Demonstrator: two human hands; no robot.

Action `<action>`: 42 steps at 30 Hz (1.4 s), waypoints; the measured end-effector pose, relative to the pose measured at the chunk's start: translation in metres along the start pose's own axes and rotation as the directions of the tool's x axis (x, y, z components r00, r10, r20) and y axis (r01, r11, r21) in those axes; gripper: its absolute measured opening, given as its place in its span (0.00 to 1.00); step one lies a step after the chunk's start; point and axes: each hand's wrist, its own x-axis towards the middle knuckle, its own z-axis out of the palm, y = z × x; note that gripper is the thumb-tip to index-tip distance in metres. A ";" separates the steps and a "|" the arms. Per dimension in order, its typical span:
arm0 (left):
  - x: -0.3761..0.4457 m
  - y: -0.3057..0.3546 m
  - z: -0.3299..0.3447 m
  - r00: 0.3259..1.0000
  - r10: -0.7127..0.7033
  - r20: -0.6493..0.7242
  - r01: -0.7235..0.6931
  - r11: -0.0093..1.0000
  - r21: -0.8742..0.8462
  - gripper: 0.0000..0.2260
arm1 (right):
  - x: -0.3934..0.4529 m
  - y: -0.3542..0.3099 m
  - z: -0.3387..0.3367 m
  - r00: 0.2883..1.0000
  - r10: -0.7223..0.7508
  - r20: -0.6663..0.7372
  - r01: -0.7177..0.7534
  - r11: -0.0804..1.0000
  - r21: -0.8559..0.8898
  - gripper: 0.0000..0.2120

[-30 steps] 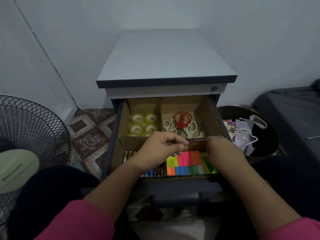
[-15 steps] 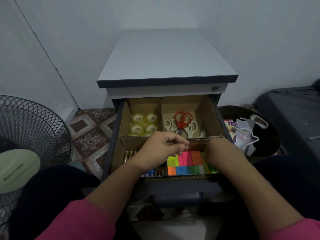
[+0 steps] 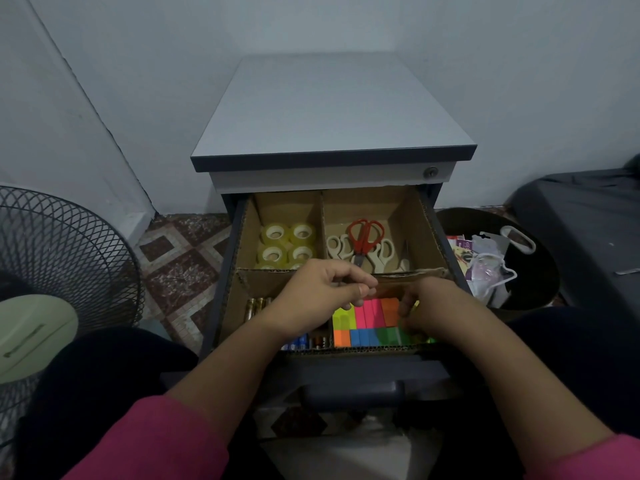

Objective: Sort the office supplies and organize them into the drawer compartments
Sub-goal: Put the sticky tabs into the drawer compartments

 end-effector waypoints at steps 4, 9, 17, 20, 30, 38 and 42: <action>0.000 -0.001 0.000 1.000 0.003 -0.001 -0.003 1.000 0.004 0.08 | -0.002 0.000 0.003 1.000 -0.010 -0.029 0.009 0.999 -0.043 0.06; 0.000 0.000 0.000 1.000 0.011 -0.001 -0.011 1.000 0.009 0.07 | -0.002 0.000 0.004 0.998 -0.022 -0.054 0.017 0.996 -0.087 0.07; 0.001 -0.001 0.000 1.000 0.011 0.002 -0.011 1.000 0.008 0.07 | -0.006 0.001 0.005 0.997 -0.081 -0.011 0.078 0.986 -0.148 0.10; 0.001 -0.001 0.000 1.000 0.013 0.002 -0.013 1.000 0.014 0.07 | -0.005 0.001 0.004 0.996 -0.084 -0.004 0.082 0.984 -0.157 0.09; 0.000 0.000 0.000 1.000 0.012 0.003 -0.012 1.000 0.001 0.07 | -0.003 0.003 0.005 0.995 -0.102 0.003 0.101 0.979 -0.176 0.09; 0.000 0.000 0.000 1.000 0.006 0.009 -0.006 1.000 0.001 0.08 | 0.007 0.013 0.009 0.960 -0.030 -0.280 -0.032 0.976 -0.216 0.06; 0.000 0.000 0.000 1.000 0.008 0.010 -0.009 1.000 0.007 0.08 | 0.014 0.011 0.018 0.958 -0.066 -0.280 0.006 0.978 -0.209 0.05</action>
